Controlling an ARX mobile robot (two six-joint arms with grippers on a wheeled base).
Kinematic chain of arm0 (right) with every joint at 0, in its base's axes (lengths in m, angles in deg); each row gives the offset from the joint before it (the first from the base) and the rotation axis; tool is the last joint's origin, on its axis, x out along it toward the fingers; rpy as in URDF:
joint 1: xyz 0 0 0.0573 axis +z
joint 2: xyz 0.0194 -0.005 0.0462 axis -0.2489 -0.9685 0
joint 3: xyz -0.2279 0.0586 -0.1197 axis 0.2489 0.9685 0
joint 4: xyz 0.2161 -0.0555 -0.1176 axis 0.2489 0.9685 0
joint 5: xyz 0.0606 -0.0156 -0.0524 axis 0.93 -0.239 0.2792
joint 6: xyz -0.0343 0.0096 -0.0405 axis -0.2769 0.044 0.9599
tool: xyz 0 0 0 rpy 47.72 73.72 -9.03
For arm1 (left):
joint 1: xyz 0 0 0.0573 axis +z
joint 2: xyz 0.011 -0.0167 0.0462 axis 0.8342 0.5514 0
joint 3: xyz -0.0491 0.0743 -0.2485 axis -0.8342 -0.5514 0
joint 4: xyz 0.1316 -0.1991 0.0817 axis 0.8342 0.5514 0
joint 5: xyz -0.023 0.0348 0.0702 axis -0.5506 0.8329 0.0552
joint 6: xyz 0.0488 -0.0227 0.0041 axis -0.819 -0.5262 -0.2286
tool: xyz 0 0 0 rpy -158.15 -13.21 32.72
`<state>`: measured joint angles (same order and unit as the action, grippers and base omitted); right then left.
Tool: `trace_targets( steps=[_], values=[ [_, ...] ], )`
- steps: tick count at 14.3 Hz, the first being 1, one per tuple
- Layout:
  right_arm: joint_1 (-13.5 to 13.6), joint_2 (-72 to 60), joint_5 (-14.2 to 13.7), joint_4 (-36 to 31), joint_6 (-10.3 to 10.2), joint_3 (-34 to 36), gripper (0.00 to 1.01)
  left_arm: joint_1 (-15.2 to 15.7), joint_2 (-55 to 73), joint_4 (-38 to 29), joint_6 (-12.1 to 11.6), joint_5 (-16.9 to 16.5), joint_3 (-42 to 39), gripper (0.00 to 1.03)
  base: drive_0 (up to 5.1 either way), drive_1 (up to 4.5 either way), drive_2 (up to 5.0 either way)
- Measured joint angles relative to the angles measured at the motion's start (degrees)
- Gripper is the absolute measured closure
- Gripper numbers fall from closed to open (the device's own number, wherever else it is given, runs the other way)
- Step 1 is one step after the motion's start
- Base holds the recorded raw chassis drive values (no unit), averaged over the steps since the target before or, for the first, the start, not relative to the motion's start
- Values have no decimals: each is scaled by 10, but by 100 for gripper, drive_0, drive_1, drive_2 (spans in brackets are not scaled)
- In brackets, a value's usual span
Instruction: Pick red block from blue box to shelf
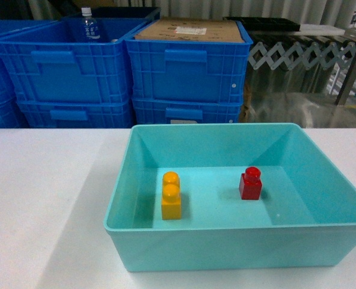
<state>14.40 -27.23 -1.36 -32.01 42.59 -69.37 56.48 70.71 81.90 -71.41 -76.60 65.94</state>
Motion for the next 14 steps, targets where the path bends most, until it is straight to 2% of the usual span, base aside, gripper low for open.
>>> trace_targets(
  steps=[2,5,6,7,10,11,12,14],
  values=[
    [0,0,0,0,0,0,3,0,0,0,0,0,0,5,0,0,0],
    [0,0,0,0,0,0,35,0,0,0,0,0,0,5,0,0,0],
    [0,0,0,0,0,0,49,0,0,0,0,0,0,5,0,0,0],
    [0,0,0,0,0,0,44,0,0,0,0,0,0,5,0,0,0],
    [0,0,0,0,0,0,9,0,0,0,0,0,0,5,0,0,0],
    [0,0,0,0,0,0,1,0,0,0,0,0,0,5,0,0,0],
    [0,0,0,0,0,0,4,0,0,0,0,0,0,5,0,0,0],
    [0,-6,-2,-7,0,0,3,0,0,0,0,0,0,5,0,0,0]
  ],
)
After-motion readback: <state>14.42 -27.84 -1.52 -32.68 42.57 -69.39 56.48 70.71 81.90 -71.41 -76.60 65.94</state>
